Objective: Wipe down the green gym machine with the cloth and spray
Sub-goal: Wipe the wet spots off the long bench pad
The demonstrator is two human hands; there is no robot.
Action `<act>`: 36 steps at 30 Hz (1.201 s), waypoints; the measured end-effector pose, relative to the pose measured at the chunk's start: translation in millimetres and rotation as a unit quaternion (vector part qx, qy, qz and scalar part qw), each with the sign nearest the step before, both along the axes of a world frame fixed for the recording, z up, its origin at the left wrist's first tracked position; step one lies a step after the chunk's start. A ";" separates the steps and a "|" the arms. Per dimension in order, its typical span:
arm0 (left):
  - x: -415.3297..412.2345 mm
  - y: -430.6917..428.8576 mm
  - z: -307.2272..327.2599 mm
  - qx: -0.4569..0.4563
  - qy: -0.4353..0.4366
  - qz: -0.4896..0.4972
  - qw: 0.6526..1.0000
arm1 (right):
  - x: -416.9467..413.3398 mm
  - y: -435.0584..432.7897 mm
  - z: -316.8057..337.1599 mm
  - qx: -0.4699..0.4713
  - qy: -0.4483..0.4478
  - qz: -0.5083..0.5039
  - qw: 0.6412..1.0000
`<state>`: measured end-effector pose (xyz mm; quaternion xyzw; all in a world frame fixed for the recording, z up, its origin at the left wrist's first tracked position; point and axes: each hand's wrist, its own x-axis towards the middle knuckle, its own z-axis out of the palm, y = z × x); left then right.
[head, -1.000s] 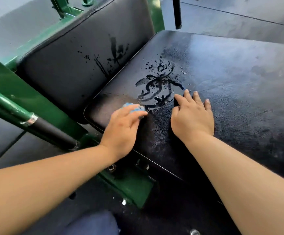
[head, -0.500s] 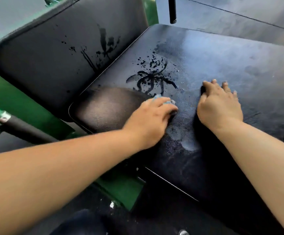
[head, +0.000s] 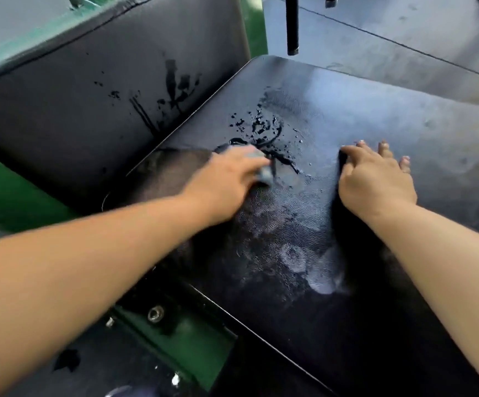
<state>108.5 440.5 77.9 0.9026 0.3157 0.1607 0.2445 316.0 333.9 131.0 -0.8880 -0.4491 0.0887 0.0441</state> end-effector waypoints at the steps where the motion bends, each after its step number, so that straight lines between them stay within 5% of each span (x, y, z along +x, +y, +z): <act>1: -14.7 31.3 -6.1 0.004 0.019 0.064 0.998 | 2.7 -2.0 -2.2 -0.005 -0.001 0.003 1.000; 5: -32.5 68.1 -12.1 -0.045 0.057 0.284 0.956 | 2.8 -6.7 -9.8 0.004 -0.010 0.014 1.000; 11: 44.2 -56.4 18.5 -0.052 0.028 -0.020 0.998 | 3.6 -5.6 -8.7 0.031 -0.006 0.004 1.000; 13: 26.8 -19.7 14.4 -0.005 0.021 -0.018 1.000 | 3.7 -5.7 -9.3 0.039 -0.003 0.007 0.999; 15: 3.6 37.4 1.5 0.022 0.044 0.083 0.995 | 5.2 -6.4 -10.3 0.046 -0.006 0.003 0.999; 19: 2.2 56.0 -2.8 -0.018 0.075 0.222 0.972 | 6.4 -5.0 -13.5 0.056 -0.001 0.006 0.998; 24: 57.4 -58.7 24.3 -0.100 -0.006 -0.009 0.995 | 8.4 -4.8 -9.2 0.127 0.040 -0.026 0.991; 28: 52.8 -41.6 38.6 -0.292 -0.076 -0.043 0.952 | 5.1 -4.1 -1.5 0.179 0.088 -0.065 0.978; 31: 30.0 -3.5 32.8 -0.348 -0.208 0.053 0.912 | -36.2 8.3 3.2 0.220 0.164 0.056 0.960; 34: 10.2 24.1 15.6 -0.231 -0.140 0.151 0.951 | -91.4 17.0 -9.2 0.107 0.110 0.232 0.961; 36: 7.6 26.4 9.2 -0.194 -0.083 0.165 0.963 | -96.8 4.4 -17.0 0.104 0.096 0.256 0.956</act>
